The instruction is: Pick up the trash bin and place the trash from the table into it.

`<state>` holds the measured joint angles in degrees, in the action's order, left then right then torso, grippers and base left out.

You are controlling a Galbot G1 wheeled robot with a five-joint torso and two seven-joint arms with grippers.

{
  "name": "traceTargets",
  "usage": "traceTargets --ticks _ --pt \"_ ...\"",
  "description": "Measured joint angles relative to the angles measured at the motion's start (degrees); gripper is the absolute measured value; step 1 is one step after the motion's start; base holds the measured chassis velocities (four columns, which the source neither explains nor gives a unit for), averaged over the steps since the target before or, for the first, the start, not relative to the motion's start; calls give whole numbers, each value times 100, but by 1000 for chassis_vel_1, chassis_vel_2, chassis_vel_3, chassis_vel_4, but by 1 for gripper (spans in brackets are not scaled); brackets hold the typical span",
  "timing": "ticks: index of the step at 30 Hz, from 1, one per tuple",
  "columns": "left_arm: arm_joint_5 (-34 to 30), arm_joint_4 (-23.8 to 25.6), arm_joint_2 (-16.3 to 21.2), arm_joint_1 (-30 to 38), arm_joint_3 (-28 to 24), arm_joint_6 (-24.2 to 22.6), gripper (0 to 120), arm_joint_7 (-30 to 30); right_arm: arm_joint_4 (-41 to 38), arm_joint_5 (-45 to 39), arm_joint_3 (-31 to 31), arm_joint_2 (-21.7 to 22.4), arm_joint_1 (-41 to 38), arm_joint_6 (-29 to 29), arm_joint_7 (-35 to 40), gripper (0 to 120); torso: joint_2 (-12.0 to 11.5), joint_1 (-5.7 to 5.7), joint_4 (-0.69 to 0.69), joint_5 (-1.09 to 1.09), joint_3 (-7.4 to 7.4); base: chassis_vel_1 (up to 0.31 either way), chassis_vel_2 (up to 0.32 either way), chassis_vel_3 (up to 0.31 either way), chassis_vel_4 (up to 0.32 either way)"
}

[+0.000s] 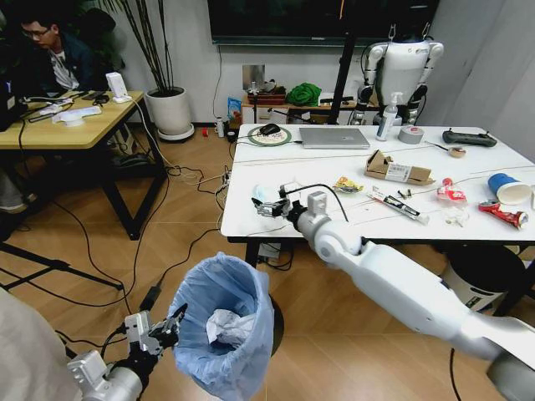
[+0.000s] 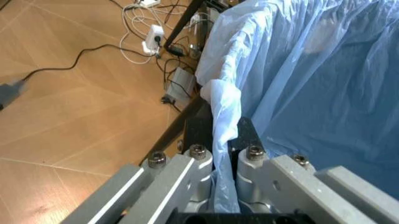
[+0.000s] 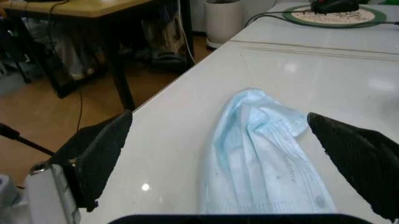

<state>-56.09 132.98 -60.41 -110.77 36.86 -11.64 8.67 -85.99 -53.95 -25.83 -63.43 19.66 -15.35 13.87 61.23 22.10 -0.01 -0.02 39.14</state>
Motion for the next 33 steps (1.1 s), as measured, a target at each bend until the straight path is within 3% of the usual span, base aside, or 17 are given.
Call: traceTargets --ticks 6,17,22,33 --pt "17 -20 -45 14 5 8 0 -20 427 143 -132 -353 -160 -74 18 100 0 0 3 0 0 0 0 0 0" --pt "-19 -106 -59 140 -86 12 0 -19 811 127 -65 -283 -199 -170 -88 99 0 0 0 2 0 0 0 0 0" --pt "-37 -106 -59 159 -89 12 0 -12 820 75 -58 -212 -159 -169 -155 86 0 0 0 3 0 0 0 0 0" --pt "-50 -71 -71 139 -22 17 0 -4 843 13 -151 -238 -183 -174 -194 43 0 -1 1 2 0 0 0 0 0"
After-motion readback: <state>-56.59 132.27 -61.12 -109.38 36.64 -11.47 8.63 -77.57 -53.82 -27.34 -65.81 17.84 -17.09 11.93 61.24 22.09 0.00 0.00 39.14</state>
